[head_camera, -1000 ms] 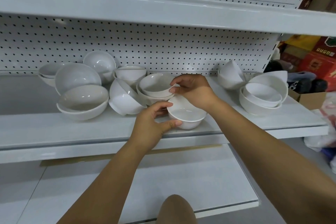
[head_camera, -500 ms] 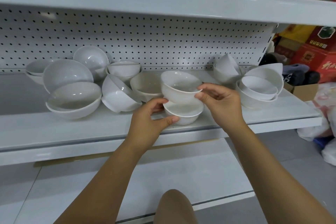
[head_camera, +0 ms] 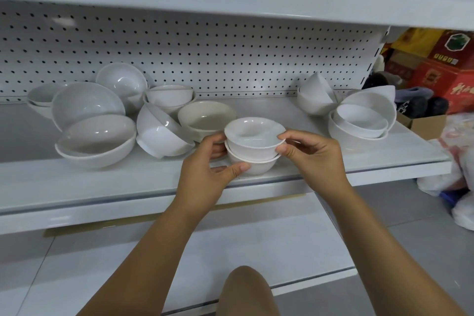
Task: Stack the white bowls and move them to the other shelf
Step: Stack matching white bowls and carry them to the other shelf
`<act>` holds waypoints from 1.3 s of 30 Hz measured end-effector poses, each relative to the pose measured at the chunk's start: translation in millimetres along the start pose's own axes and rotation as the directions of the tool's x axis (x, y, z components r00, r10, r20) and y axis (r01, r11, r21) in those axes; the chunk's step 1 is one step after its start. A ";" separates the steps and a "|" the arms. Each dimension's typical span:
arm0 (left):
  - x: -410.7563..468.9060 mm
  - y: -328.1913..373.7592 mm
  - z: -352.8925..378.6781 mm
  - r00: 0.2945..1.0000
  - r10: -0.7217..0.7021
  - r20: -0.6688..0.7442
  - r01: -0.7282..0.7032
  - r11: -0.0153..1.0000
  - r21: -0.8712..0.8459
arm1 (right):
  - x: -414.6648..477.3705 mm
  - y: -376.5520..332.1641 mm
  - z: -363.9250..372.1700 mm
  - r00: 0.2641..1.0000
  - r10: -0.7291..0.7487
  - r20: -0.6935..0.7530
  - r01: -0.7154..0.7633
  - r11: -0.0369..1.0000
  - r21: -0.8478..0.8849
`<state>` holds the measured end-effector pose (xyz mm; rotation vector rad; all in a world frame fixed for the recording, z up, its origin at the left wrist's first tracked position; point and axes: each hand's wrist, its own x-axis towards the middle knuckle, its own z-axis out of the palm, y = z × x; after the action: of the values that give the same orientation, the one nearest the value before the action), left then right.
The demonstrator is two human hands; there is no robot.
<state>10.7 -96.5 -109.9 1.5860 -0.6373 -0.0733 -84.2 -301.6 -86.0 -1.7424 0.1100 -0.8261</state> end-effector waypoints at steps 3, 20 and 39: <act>-0.7 -0.3 0.7 1.000 0.002 0.001 -0.002 1.000 -0.001 | -4.0 4.0 -0.2 1.000 -0.003 0.001 0.003 1.000 -0.005; -0.6 -2.4 0.4 0.999 0.016 0.031 -0.017 1.000 0.013 | -20.3 8.5 4.9 0.981 0.109 0.162 -0.109 0.994 -0.008; 46.7 63.3 -73.4 0.864 0.337 -0.373 -0.106 0.848 0.520 | 39.1 25.1 36.7 0.980 0.198 -0.002 -0.192 0.945 -0.264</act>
<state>58.1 -49.5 -25.4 1.9059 -0.4863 0.6752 -25.5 -298.9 -93.6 -1.9534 0.3854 -0.6666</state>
